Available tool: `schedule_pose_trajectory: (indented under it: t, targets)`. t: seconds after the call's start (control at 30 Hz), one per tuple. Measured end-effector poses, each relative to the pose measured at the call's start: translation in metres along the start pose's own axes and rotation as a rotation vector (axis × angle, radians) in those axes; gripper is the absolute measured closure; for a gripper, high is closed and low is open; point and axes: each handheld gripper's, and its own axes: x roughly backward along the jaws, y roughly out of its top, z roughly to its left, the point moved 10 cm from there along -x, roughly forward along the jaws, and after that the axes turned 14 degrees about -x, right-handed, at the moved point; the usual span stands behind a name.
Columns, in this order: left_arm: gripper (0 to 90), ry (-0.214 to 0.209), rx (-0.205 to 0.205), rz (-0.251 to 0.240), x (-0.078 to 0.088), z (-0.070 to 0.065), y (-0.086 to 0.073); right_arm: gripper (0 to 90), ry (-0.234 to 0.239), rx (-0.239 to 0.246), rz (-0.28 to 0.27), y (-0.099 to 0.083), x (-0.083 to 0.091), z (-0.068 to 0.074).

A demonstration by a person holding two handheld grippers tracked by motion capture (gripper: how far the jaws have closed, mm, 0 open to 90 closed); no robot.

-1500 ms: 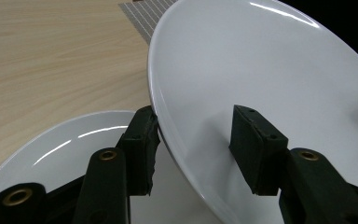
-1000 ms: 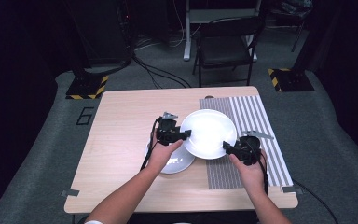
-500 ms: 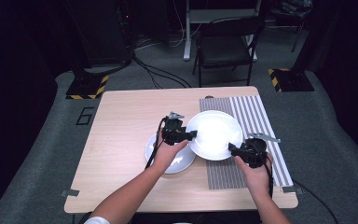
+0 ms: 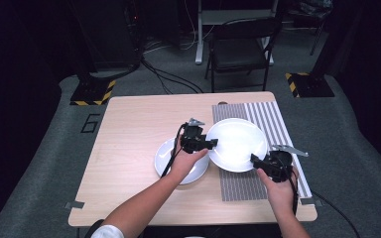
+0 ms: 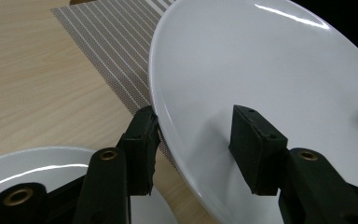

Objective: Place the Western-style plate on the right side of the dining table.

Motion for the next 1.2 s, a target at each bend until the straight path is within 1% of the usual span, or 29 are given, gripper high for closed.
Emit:
schedule_pose_trajectory:
  t: [0.17, 0.2, 0.27, 0.3, 0.33, 0.47, 0.53, 0.7, 0.9, 0.97, 1.07, 1.1, 1.17, 1.2]
  targets:
    - [52.2, -0.010, -0.012, 0.003, -0.004, -0.004, 0.002, 48.0, -0.013, -0.009, -0.005, 0.000, 0.002, -0.005]
    - [52.3, -0.011, -0.005, 0.003, -0.005, -0.005, 0.002, 48.0, -0.016, -0.014, -0.006, 0.000, 0.004, -0.008]
    - [52.4, -0.017, -0.006, 0.003, -0.007, -0.007, 0.003, 48.0, -0.021, -0.012, -0.009, 0.000, 0.004, -0.009]
    - [52.5, -0.021, -0.009, 0.004, -0.008, -0.008, 0.003, 47.9, -0.022, -0.019, -0.010, -0.001, 0.006, -0.011]
    - [52.4, -0.024, -0.017, 0.007, -0.010, -0.009, 0.003, 48.0, -0.023, -0.019, -0.010, -0.001, 0.006, -0.012]
    - [52.4, -0.031, -0.015, 0.008, -0.012, -0.012, 0.004, 47.9, -0.033, -0.019, -0.011, -0.001, 0.009, -0.016]
    - [52.4, -0.032, -0.022, 0.008, -0.013, -0.013, 0.004, 48.0, -0.034, -0.021, -0.014, -0.001, 0.010, -0.018]
    - [52.4, -0.039, -0.017, 0.007, -0.017, -0.016, 0.005, 48.0, -0.039, -0.027, -0.016, -0.002, 0.012, -0.021]
    - [52.4, -0.045, -0.024, 0.016, -0.020, -0.018, 0.004, 48.0, -0.041, -0.033, -0.015, -0.003, 0.012, -0.024]
    - [52.6, -0.045, -0.023, 0.017, -0.021, -0.019, 0.004, 48.0, -0.042, -0.030, -0.017, -0.003, 0.012, -0.026]
    - [52.6, -0.048, -0.025, 0.019, -0.022, -0.020, 0.004, 48.0, -0.045, -0.040, -0.016, -0.004, 0.012, -0.027]
    - [52.5, -0.049, -0.018, 0.017, -0.023, -0.021, 0.004, 48.0, -0.047, -0.034, -0.014, -0.004, 0.013, -0.028]
    - [52.5, -0.050, -0.018, 0.017, -0.023, -0.021, 0.004, 48.0, -0.046, -0.035, -0.017, -0.004, 0.012, -0.028]
    - [52.5, -0.050, -0.026, 0.021, -0.024, -0.021, 0.004, 48.0, -0.046, -0.035, -0.015, -0.004, 0.013, -0.029]
